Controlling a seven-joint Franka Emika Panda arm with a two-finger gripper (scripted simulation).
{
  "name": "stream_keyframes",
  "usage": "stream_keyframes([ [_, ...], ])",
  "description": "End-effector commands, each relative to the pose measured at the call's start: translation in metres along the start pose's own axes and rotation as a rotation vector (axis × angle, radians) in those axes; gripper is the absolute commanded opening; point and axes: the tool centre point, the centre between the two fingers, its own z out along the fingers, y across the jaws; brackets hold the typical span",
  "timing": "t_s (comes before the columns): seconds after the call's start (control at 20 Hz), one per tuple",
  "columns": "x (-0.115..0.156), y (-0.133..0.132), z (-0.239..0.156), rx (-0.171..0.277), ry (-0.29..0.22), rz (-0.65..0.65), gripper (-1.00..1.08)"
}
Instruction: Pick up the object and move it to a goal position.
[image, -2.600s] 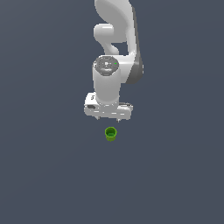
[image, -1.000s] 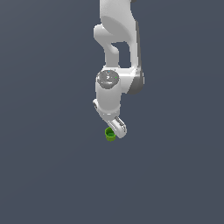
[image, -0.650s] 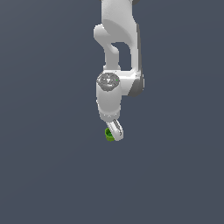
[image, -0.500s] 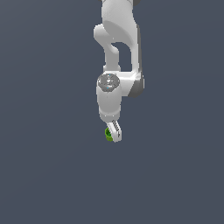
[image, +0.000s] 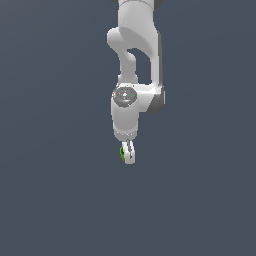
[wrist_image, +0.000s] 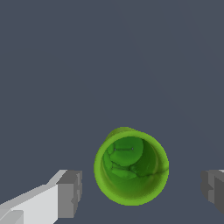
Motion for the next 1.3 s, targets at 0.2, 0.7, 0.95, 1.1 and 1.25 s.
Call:
stream_keyframes([
  [0.2, 0.000, -0.001, 0.002, 0.002, 0.001, 0.043, 1.00],
  [0.7, 0.000, 0.000, 0.025, 0.002, 0.001, 0.042, 1.00],
  [0.95, 0.000, 0.000, 0.048, 0.002, 0.001, 0.044, 1.00],
  [1.1, 0.000, 0.000, 0.052, 0.002, 0.001, 0.044, 1.00],
  [1.25, 0.000, -0.001, 0.052, 0.002, 0.001, 0.044, -1.00],
])
